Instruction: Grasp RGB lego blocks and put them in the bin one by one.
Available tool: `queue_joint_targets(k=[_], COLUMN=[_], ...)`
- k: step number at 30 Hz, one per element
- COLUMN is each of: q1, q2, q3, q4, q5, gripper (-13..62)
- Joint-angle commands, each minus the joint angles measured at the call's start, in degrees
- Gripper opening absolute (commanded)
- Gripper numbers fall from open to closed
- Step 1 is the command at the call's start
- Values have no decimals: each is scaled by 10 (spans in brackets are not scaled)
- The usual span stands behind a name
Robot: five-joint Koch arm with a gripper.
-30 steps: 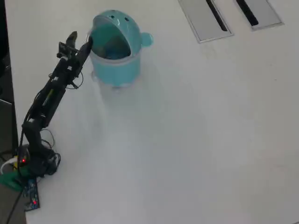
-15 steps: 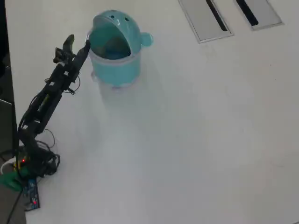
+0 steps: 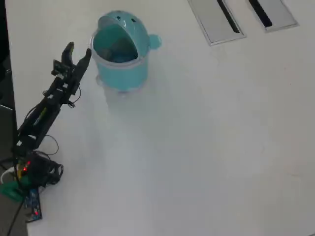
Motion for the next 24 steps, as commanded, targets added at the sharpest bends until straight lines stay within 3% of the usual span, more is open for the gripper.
queue_joint_targets(k=[1,24], q1=[19,150], q2=[32,161], q3=[-11,193], q4=[-93,-198], q5=[40,301], gripper=[264,263])
